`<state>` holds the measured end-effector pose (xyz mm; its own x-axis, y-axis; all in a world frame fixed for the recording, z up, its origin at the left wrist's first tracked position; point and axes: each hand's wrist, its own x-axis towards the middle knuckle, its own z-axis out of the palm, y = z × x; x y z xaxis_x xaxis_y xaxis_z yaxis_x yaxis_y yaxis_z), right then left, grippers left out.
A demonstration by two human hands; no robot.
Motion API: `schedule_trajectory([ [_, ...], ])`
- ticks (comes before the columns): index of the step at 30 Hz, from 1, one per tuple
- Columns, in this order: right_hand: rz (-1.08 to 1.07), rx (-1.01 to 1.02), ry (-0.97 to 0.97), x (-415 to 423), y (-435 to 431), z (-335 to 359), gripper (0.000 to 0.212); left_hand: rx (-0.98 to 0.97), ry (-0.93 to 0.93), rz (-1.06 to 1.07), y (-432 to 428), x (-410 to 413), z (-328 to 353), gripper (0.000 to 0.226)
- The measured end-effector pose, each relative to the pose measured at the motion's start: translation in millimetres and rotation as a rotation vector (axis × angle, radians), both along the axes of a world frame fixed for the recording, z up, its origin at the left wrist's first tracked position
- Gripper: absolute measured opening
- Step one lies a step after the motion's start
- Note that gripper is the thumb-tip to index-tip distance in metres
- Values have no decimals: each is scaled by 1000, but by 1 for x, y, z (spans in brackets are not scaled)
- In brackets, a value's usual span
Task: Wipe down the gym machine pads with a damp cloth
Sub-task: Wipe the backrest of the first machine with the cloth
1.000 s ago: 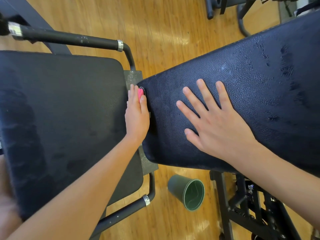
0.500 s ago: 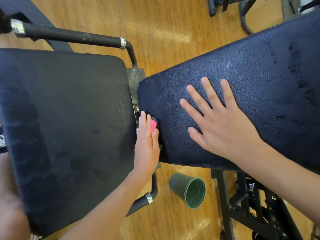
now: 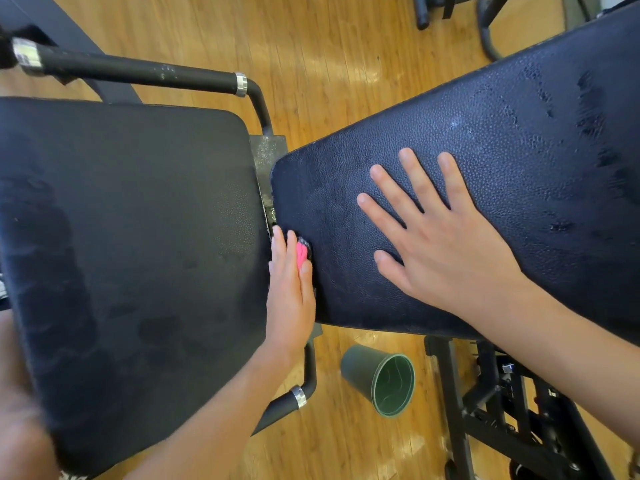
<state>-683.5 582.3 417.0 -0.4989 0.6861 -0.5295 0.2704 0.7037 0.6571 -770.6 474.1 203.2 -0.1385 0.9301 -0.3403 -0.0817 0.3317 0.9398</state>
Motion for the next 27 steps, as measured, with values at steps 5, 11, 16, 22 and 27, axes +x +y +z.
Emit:
schedule_trajectory([
  [5,-9,0,-1,-1,0,1,73,-44,-32,-14,-39,17,11,49],
  [11,-5,5,-8,-1,0,1,73,9,7,47,-31,8,14,48],
  [16,-7,2,-2,-1,0,1,73,62,17,176,44,-26,8,60],
  [22,0,5,6,0,0,0,73,94,97,115,134,-52,-1,51],
  [27,10,19,0,3,0,-2,74,73,81,47,126,-51,-7,51],
])
